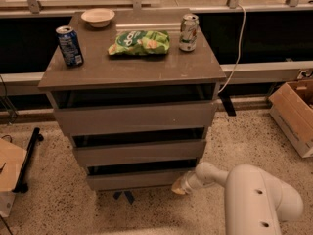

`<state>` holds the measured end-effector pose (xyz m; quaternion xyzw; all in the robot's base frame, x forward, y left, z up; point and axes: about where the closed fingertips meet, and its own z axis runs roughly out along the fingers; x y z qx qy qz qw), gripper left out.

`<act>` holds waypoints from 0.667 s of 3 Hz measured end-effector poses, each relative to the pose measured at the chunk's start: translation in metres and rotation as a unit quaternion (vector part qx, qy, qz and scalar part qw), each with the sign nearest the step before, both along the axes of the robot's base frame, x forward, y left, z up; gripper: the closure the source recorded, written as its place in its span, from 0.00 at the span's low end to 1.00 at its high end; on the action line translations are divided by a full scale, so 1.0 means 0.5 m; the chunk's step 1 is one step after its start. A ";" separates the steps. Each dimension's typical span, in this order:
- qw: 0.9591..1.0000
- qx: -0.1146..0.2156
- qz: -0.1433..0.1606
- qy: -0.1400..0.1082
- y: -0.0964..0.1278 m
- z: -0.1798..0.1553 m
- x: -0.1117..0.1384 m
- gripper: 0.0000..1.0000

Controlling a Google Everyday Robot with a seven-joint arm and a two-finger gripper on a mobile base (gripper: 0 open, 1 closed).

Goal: Close bottom drawer

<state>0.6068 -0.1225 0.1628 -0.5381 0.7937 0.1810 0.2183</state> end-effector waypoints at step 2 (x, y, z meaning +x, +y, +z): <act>0.998 -0.007 0.014 -0.068 0.013 0.034 0.158 0.82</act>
Offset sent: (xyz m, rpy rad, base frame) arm 0.0550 0.0115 0.0072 -0.0069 -0.0895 0.0365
